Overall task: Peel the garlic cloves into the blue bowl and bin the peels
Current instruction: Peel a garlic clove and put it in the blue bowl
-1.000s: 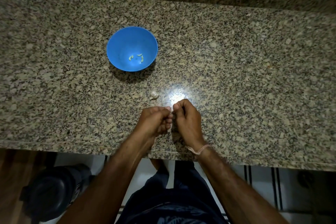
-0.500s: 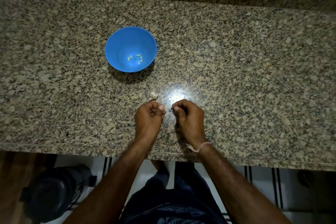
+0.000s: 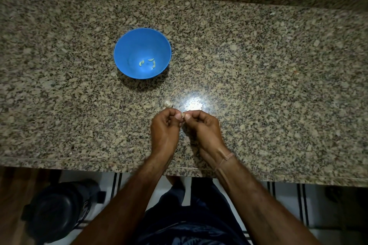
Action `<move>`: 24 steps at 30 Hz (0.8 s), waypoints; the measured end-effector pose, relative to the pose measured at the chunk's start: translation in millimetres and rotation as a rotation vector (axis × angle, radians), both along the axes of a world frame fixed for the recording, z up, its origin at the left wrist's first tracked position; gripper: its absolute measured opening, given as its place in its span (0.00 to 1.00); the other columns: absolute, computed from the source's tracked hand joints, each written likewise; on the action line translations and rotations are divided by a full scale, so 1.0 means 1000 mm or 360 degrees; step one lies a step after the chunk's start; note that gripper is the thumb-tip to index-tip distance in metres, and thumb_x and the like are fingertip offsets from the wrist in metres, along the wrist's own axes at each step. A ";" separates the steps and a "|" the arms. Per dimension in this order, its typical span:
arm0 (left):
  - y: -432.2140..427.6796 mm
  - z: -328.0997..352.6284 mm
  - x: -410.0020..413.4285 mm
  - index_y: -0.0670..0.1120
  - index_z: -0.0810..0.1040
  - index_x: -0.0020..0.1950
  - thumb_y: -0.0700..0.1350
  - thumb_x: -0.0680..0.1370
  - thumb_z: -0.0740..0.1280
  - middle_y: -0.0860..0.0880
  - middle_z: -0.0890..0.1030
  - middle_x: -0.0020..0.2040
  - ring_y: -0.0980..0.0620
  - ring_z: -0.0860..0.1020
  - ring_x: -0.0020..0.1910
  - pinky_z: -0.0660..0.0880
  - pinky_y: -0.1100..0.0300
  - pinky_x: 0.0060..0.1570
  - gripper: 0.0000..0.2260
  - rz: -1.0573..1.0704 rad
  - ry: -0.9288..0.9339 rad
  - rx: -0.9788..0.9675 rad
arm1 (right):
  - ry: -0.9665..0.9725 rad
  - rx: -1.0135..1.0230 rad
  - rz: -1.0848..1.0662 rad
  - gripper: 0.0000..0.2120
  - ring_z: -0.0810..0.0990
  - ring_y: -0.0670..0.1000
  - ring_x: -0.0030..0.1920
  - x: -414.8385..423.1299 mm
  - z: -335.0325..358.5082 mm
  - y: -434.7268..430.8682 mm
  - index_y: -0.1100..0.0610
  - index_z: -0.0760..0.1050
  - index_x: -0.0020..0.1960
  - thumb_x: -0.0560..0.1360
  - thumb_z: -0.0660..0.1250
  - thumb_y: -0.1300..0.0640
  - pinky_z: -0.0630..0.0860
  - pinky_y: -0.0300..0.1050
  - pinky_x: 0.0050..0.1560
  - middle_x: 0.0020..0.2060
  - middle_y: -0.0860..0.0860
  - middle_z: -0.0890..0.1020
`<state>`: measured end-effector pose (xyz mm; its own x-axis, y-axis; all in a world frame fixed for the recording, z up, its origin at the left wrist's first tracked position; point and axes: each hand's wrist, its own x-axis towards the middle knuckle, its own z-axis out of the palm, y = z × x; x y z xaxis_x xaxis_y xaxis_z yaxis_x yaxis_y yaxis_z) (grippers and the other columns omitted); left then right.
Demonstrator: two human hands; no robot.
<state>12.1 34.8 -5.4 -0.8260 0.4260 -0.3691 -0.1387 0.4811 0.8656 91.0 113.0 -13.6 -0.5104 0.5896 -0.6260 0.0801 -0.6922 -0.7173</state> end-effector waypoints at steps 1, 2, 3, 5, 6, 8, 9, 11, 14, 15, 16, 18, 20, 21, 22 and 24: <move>-0.001 -0.001 0.002 0.49 0.82 0.46 0.42 0.82 0.68 0.52 0.84 0.41 0.52 0.83 0.43 0.83 0.49 0.45 0.06 -0.0038 0.0030 -0.0014 | 0.0008 -0.0062 -0.0019 0.05 0.82 0.59 0.48 -0.001 0.000 0.000 0.67 0.82 0.54 0.78 0.71 0.67 0.80 0.48 0.48 0.47 0.65 0.85; -0.002 -0.002 0.003 0.49 0.81 0.46 0.42 0.82 0.68 0.53 0.84 0.41 0.54 0.83 0.42 0.83 0.50 0.45 0.06 -0.0087 0.0071 -0.0030 | 0.0007 -0.0097 -0.0030 0.05 0.82 0.58 0.48 -0.002 0.001 0.001 0.66 0.82 0.54 0.78 0.72 0.66 0.80 0.47 0.48 0.46 0.62 0.85; -0.003 -0.002 0.005 0.49 0.81 0.46 0.41 0.82 0.68 0.54 0.84 0.41 0.56 0.82 0.42 0.82 0.52 0.44 0.06 -0.0132 0.0114 -0.0045 | -0.0001 -0.0106 -0.0039 0.05 0.83 0.58 0.48 -0.003 0.000 0.002 0.65 0.83 0.54 0.78 0.72 0.66 0.81 0.48 0.49 0.45 0.61 0.86; -0.005 0.000 0.005 0.50 0.81 0.47 0.40 0.81 0.68 0.55 0.84 0.42 0.60 0.82 0.42 0.81 0.56 0.44 0.06 -0.0158 0.0156 -0.0057 | -0.0008 -0.0036 -0.0040 0.05 0.86 0.60 0.51 -0.001 -0.001 0.004 0.66 0.83 0.53 0.78 0.73 0.66 0.83 0.51 0.56 0.47 0.61 0.87; -0.005 0.001 0.004 0.50 0.82 0.48 0.40 0.81 0.69 0.56 0.84 0.43 0.60 0.82 0.44 0.81 0.58 0.45 0.06 -0.0142 0.0157 -0.0046 | -0.0026 0.0056 -0.0018 0.05 0.86 0.60 0.53 0.001 -0.002 0.005 0.66 0.84 0.53 0.78 0.73 0.66 0.83 0.53 0.59 0.48 0.61 0.87; -0.006 0.002 0.001 0.49 0.84 0.51 0.43 0.81 0.70 0.55 0.85 0.45 0.59 0.83 0.46 0.81 0.58 0.48 0.03 -0.0129 0.0151 -0.0013 | -0.0125 0.0366 0.0102 0.04 0.87 0.58 0.54 0.005 -0.005 0.008 0.64 0.84 0.52 0.78 0.73 0.65 0.83 0.57 0.59 0.50 0.58 0.88; -0.006 0.004 -0.001 0.49 0.85 0.51 0.45 0.81 0.71 0.55 0.85 0.45 0.58 0.83 0.47 0.81 0.57 0.48 0.03 -0.0144 0.0146 -0.0003 | -0.0189 0.0533 0.0173 0.04 0.88 0.56 0.53 0.006 -0.006 0.009 0.62 0.85 0.52 0.78 0.74 0.64 0.84 0.56 0.58 0.49 0.56 0.88; -0.007 0.005 -0.005 0.49 0.85 0.52 0.47 0.80 0.72 0.55 0.86 0.44 0.57 0.84 0.46 0.82 0.57 0.47 0.04 -0.0192 0.0156 -0.0002 | -0.0282 0.0762 0.0234 0.03 0.88 0.52 0.50 0.008 -0.003 0.010 0.60 0.86 0.51 0.78 0.74 0.63 0.85 0.51 0.55 0.47 0.52 0.89; -0.008 0.006 -0.009 0.49 0.86 0.52 0.47 0.80 0.72 0.55 0.86 0.44 0.60 0.84 0.45 0.81 0.62 0.47 0.05 -0.0279 0.0196 -0.0039 | -0.0323 0.0909 0.0228 0.03 0.88 0.48 0.48 0.009 0.001 0.010 0.59 0.86 0.50 0.78 0.74 0.64 0.85 0.44 0.51 0.44 0.50 0.88; -0.009 0.006 -0.009 0.48 0.86 0.53 0.47 0.80 0.72 0.55 0.86 0.44 0.61 0.84 0.45 0.81 0.63 0.47 0.05 -0.0300 0.0208 -0.0041 | -0.0329 0.0932 0.0225 0.03 0.87 0.48 0.47 0.010 0.002 0.009 0.59 0.86 0.50 0.78 0.74 0.64 0.85 0.45 0.51 0.44 0.50 0.88; -0.009 0.007 -0.009 0.48 0.86 0.53 0.46 0.80 0.72 0.55 0.86 0.45 0.61 0.84 0.46 0.80 0.65 0.47 0.05 -0.0317 0.0224 -0.0039 | -0.0335 0.0948 0.0220 0.03 0.87 0.48 0.47 0.010 0.002 0.008 0.59 0.86 0.50 0.78 0.74 0.64 0.85 0.46 0.51 0.44 0.50 0.88; -0.009 0.007 -0.009 0.47 0.86 0.54 0.46 0.80 0.72 0.55 0.86 0.46 0.62 0.83 0.46 0.80 0.67 0.47 0.05 -0.0339 0.0261 -0.0036 | -0.0342 0.0979 0.0205 0.03 0.87 0.48 0.47 0.010 0.002 0.008 0.58 0.86 0.49 0.78 0.74 0.63 0.85 0.48 0.52 0.43 0.49 0.88; -0.008 0.008 -0.008 0.47 0.86 0.55 0.46 0.80 0.72 0.55 0.86 0.47 0.61 0.83 0.47 0.80 0.67 0.47 0.06 -0.0333 0.0276 -0.0033 | -0.0345 0.0986 0.0196 0.03 0.87 0.48 0.47 0.010 0.003 0.008 0.58 0.86 0.49 0.78 0.74 0.63 0.85 0.49 0.53 0.43 0.48 0.88; -0.008 0.008 -0.007 0.47 0.86 0.55 0.46 0.80 0.72 0.55 0.86 0.47 0.61 0.83 0.47 0.80 0.66 0.47 0.06 -0.0320 0.0273 -0.0030 | -0.0342 0.0980 0.0190 0.02 0.87 0.49 0.47 0.010 0.003 0.008 0.58 0.86 0.49 0.78 0.74 0.63 0.85 0.50 0.53 0.43 0.48 0.88; -0.008 0.009 -0.007 0.47 0.86 0.55 0.45 0.80 0.72 0.55 0.86 0.47 0.61 0.83 0.47 0.80 0.66 0.47 0.06 -0.0304 0.0267 -0.0026 | -0.0335 0.0970 0.0184 0.02 0.87 0.49 0.47 0.010 0.003 0.008 0.57 0.86 0.48 0.78 0.74 0.62 0.85 0.51 0.53 0.43 0.48 0.88; -0.008 0.009 -0.007 0.46 0.86 0.54 0.45 0.80 0.72 0.55 0.86 0.46 0.60 0.83 0.46 0.81 0.65 0.47 0.06 -0.0276 0.0245 -0.0014 | -0.0319 0.0953 0.0178 0.02 0.87 0.50 0.47 0.010 0.003 0.008 0.57 0.86 0.48 0.78 0.75 0.62 0.85 0.52 0.54 0.43 0.49 0.88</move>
